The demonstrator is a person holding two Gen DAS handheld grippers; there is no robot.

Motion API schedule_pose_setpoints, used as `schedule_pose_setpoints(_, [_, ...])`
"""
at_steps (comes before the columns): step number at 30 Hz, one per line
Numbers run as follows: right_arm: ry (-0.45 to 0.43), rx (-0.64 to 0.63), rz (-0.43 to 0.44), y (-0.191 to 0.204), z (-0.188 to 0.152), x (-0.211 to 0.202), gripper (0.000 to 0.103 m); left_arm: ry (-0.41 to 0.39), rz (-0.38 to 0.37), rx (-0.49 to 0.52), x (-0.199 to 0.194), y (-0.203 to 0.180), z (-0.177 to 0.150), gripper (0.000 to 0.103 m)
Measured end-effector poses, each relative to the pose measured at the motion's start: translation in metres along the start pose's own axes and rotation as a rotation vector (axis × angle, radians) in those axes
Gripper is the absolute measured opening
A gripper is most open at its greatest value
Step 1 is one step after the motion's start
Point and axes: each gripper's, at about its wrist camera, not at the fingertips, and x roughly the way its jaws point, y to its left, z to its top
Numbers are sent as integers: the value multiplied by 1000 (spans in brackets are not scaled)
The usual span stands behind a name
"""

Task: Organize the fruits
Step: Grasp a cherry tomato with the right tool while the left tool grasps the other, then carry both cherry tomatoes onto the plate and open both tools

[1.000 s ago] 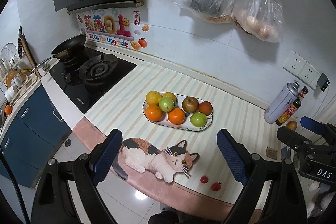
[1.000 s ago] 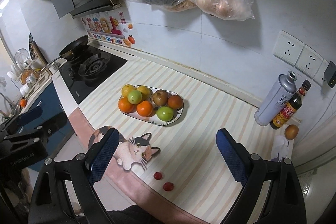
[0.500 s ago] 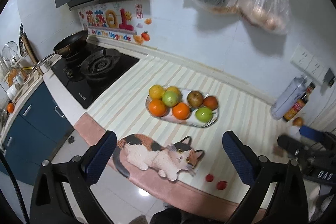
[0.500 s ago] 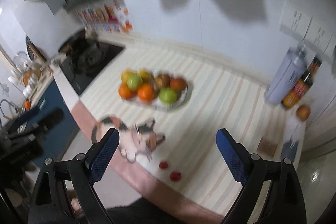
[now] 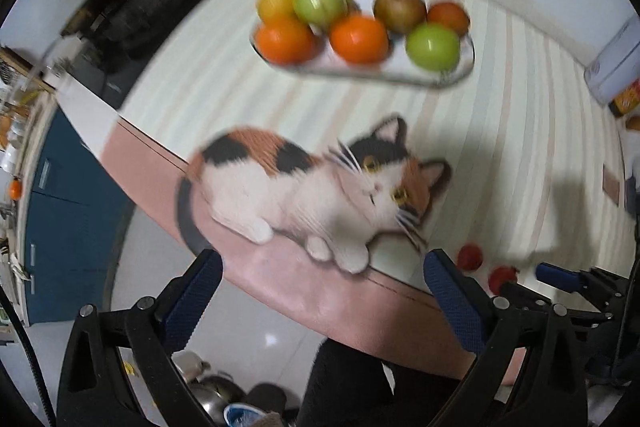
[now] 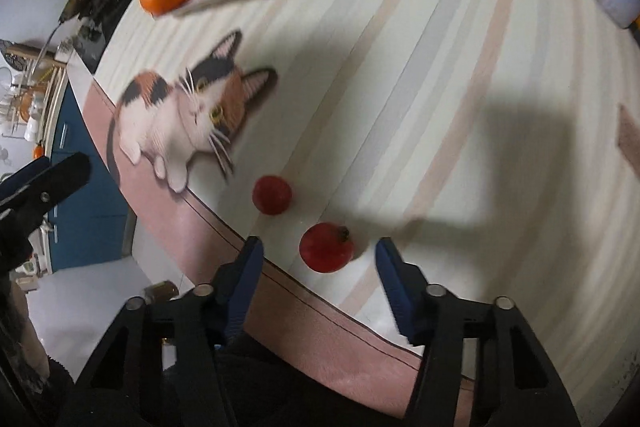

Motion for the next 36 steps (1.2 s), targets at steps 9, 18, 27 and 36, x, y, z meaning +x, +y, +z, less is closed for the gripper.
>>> schedule_pose_setpoints(9, [-22,20,-22,-9,-8,12,35,87,-131,24,29,-21,2,103])
schedule_pose_setpoints(18, [-74,167,-48,-69,-7,-16,35,127,-296,204,48,-86,1,98])
schedule_pose_setpoints(27, [-104,204,-52,-76,-6,-26,35,198,-340,280,75,-112,-2,37])
schedule_pose_setpoints(36, [-141,189,-50,-73,6,-42,35,187,-393,239,74,-93,7,23])
